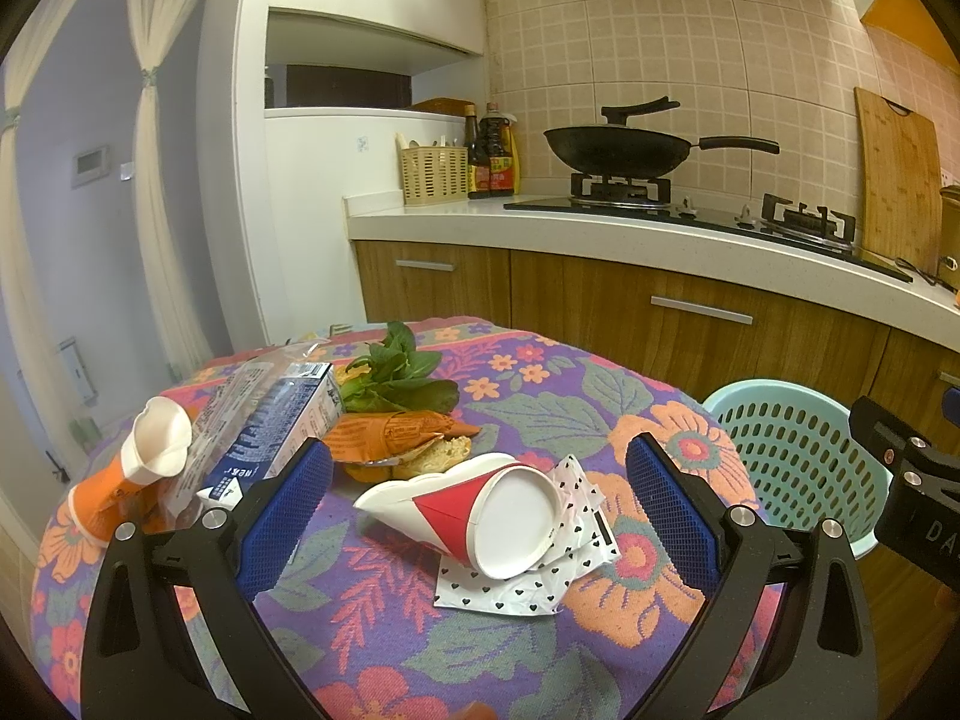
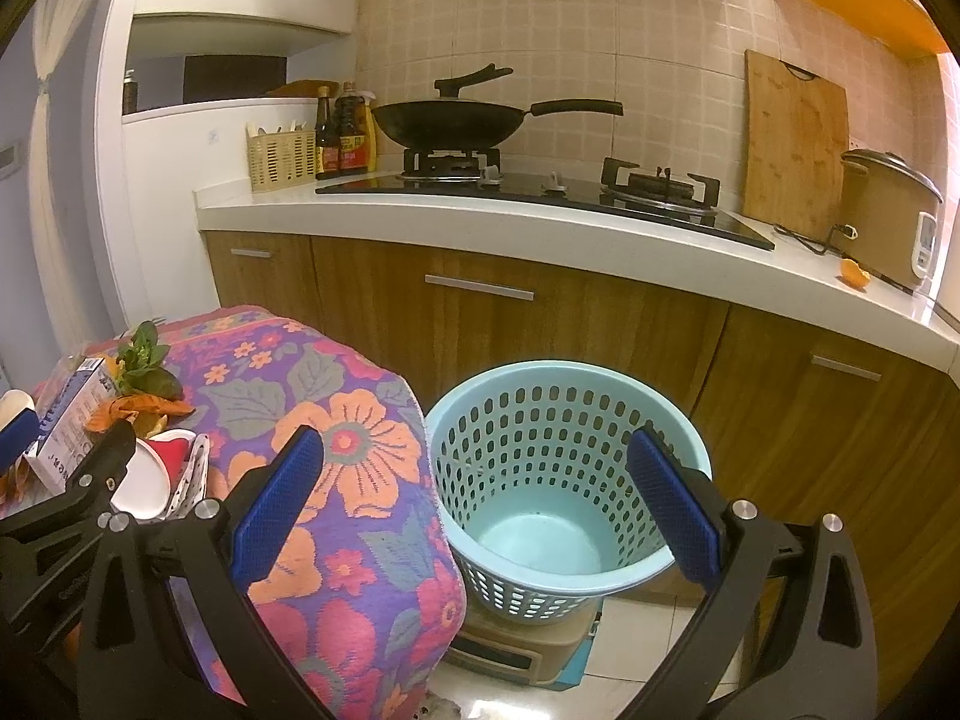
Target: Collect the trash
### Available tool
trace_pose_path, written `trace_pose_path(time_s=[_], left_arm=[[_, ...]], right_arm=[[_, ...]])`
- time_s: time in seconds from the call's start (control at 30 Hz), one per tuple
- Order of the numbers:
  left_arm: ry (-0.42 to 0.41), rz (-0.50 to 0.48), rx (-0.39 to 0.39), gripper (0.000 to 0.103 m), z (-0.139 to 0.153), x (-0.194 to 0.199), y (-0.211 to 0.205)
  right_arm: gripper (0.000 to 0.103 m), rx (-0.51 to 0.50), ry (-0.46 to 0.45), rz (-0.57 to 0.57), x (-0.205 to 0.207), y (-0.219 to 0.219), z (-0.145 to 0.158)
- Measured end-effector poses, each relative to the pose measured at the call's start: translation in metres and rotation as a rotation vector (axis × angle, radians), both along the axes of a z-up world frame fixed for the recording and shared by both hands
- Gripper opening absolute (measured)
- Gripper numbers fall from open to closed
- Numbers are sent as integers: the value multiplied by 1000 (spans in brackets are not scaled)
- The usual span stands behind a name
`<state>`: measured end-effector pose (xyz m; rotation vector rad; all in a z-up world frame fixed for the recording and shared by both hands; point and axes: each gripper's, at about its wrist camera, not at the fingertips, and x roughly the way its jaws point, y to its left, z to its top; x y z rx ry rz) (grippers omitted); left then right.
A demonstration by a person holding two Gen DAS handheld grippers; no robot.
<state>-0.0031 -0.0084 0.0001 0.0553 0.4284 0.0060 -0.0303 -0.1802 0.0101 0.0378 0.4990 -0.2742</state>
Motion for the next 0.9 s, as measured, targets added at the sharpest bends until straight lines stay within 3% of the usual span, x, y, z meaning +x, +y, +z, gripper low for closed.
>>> trace_pose_path(time_s=[0.53,0.77,0.9], left_arm=[[11,-2,-23,95,2,-3,2],[51,-26,-66,95,9,-14,41],[86,-48,-110,94,17,-19,78]], right_arm=[[96,-16,1,14,0,3,-2],[91,-14,-3,79,9,14,-1],[87,21,5,190,18,31,0]])
